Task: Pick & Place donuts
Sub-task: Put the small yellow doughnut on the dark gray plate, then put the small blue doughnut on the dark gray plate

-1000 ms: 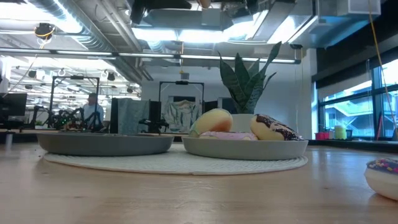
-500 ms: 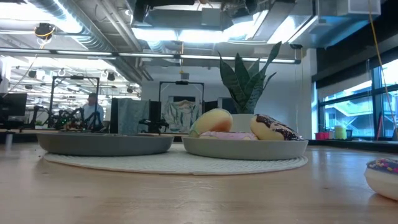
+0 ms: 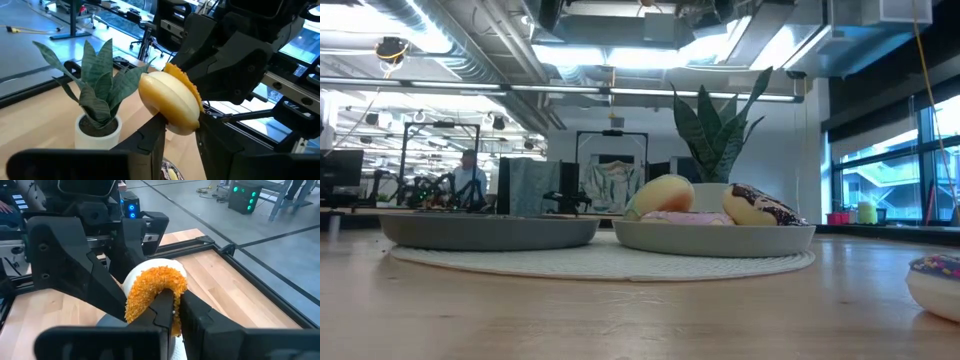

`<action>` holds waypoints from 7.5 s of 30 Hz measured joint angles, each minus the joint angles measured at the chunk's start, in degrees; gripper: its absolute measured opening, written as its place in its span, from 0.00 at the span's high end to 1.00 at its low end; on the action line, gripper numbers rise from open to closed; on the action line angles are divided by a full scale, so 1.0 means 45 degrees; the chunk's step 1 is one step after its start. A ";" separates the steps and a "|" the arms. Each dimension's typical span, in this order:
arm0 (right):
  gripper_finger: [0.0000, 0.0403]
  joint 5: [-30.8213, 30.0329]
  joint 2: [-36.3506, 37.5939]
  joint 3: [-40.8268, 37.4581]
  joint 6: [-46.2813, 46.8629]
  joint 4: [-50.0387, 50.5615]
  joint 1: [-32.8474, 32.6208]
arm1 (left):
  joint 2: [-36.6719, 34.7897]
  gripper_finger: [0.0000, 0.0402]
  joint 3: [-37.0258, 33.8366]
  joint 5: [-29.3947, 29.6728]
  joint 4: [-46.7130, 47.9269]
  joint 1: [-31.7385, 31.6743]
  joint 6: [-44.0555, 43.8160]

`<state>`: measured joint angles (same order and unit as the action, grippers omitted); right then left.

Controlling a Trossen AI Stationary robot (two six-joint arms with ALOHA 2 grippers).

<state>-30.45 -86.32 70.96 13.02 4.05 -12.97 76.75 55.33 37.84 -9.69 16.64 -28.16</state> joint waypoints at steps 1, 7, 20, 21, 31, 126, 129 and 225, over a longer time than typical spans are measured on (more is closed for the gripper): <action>0.93 -0.0022 0.0000 0.0000 0.0000 0.0002 0.0000 | 0.0000 0.76 0.0000 0.0029 0.0000 0.0000 -0.0001; 0.93 -0.0017 0.0000 0.0000 0.0055 0.0005 0.0000 | 0.0000 0.81 0.0000 0.0031 0.0003 0.0028 0.0381; 0.81 0.0425 0.0057 0.0000 -0.0948 0.0124 0.0000 | 0.0000 0.98 0.0000 -0.0052 0.0133 0.0044 0.1089; 0.77 0.0438 0.0115 0.0000 -0.0915 0.0244 0.0000 | 0.0000 0.98 0.0000 -0.0079 0.0190 0.0044 0.1083; 0.48 0.0497 0.1720 -0.0005 -0.0612 0.1850 -0.0010 | -0.0172 0.98 0.0010 -0.0812 0.3183 0.0029 -0.1756; 0.44 0.0357 0.2516 -0.0005 0.0102 0.4136 -0.0003 | 0.0988 0.68 -0.6382 -0.6280 -0.0131 -0.0033 -1.1618; 0.44 0.0357 0.2516 -0.0005 0.0085 0.4136 0.0000 | 0.0989 0.67 -0.6382 -0.6816 -0.0081 0.0085 -1.2041; 0.77 0.8673 -0.6045 0.0015 0.0048 0.5273 -0.4002 | -0.1773 0.68 -0.6377 -0.2007 -0.3691 0.1735 -0.6941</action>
<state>8.58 -113.52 71.03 13.23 27.78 -30.98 68.77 26.63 28.81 -26.30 24.45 -59.40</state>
